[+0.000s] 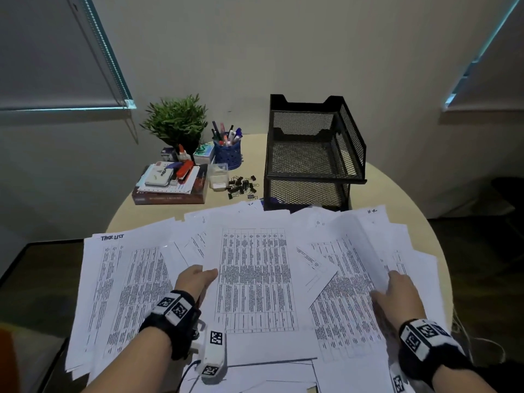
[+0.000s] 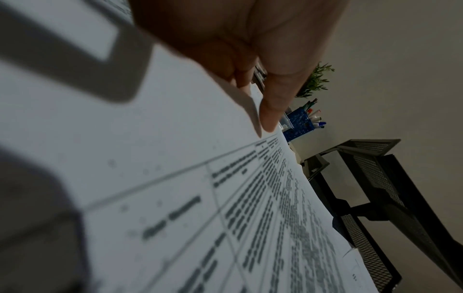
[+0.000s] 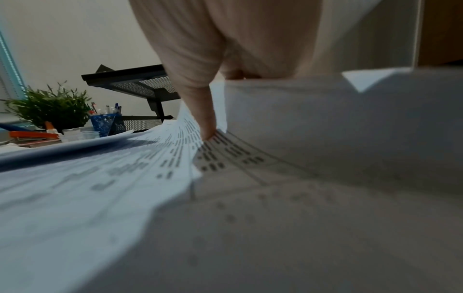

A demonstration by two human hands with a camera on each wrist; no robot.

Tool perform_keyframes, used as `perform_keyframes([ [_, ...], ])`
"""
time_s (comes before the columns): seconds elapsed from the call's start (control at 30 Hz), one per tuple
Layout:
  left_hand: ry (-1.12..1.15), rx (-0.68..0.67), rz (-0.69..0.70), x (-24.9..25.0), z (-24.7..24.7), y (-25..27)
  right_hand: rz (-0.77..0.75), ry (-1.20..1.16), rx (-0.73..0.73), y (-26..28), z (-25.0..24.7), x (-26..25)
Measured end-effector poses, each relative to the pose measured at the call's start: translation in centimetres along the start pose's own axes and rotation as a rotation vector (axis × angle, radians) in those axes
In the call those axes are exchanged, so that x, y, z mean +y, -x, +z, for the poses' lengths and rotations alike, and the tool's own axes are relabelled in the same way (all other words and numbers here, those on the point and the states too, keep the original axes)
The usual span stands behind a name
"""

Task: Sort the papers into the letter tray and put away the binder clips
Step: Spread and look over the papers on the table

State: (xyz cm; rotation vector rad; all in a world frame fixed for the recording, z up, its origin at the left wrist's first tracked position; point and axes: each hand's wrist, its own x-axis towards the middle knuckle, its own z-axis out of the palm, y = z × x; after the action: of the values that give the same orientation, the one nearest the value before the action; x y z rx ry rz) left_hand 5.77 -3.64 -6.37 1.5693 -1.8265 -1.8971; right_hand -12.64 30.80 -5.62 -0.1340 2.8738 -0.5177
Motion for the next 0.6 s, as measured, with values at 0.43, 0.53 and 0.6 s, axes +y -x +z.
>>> perform_keyframes([
  [0.43, -0.018, -0.039, 0.063, -0.6, 0.3, 1.4, 0.09, -0.634, -0.073, -1.8, -3.7, 5.6],
  [0.53, -0.033, -0.011, 0.078, 0.0, 0.5, 2.3, 0.125, -0.807, -0.081, -2.5, -5.3, 6.4],
  [0.6, 0.01, -0.025, 0.078, -0.1, 0.8, 2.2, 0.185, -0.899, -0.108, -3.3, -5.8, 7.2],
])
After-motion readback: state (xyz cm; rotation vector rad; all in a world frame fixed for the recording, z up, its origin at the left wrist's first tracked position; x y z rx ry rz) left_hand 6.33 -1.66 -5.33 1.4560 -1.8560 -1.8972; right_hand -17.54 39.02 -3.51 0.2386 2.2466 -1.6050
